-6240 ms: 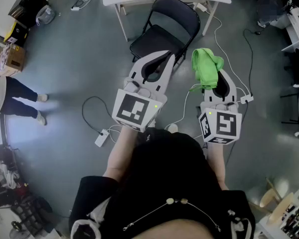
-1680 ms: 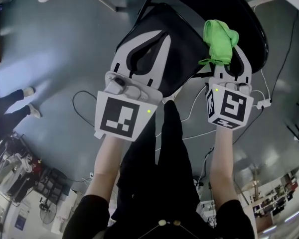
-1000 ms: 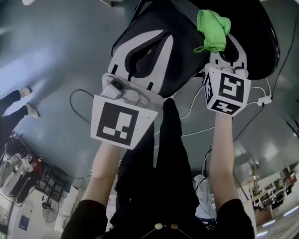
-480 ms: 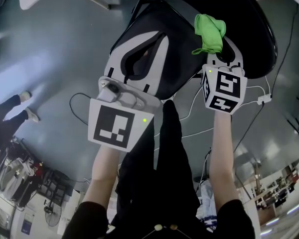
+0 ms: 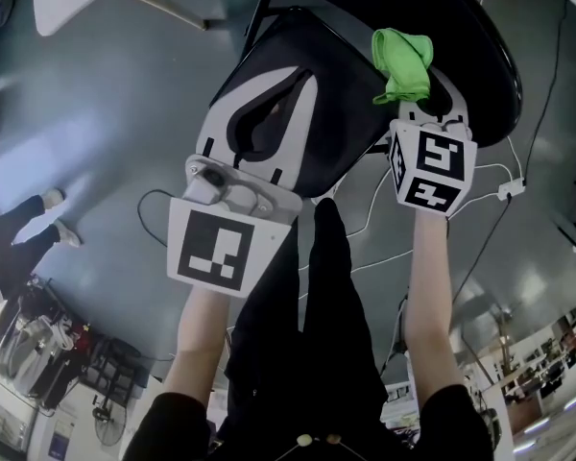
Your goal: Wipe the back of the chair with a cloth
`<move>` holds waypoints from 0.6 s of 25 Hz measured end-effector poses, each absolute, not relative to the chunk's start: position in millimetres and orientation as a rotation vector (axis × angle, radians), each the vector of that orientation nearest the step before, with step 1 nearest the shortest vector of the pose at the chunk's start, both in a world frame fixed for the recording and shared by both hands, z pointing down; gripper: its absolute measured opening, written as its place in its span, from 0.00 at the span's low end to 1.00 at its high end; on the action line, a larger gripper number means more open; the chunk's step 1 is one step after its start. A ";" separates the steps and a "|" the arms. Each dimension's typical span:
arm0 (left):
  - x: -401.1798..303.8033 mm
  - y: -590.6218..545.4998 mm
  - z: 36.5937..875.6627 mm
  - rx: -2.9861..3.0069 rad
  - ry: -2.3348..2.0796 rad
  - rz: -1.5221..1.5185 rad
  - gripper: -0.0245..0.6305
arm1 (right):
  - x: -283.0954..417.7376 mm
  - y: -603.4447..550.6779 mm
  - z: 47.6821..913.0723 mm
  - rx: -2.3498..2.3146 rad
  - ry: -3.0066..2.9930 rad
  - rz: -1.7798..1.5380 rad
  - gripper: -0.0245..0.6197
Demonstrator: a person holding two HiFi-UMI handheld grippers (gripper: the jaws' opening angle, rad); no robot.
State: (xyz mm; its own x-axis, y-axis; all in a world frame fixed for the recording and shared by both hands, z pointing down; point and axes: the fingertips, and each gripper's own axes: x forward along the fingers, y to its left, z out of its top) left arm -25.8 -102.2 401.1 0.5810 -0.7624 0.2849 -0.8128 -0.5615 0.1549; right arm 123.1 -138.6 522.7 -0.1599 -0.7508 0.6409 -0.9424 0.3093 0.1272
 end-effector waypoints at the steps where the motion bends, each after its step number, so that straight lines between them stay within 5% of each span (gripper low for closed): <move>1: -24.9 -102.9 401.1 2.550 -1.295 0.274 0.05 | 121.9 -139.6 517.5 1.497 -1.976 0.385 0.10; 15: -27.0 -119.4 356.1 2.596 -1.302 0.243 0.05 | 119.1 -194.8 374.1 1.560 -2.023 -0.019 0.10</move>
State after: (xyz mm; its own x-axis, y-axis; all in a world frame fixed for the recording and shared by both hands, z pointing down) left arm -27.0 -119.4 356.1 0.5921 -0.7669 0.2475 -0.8046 -0.5801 0.1273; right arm 119.1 -194.8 374.1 -0.1493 -0.8903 0.4303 -0.8822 0.3165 0.3486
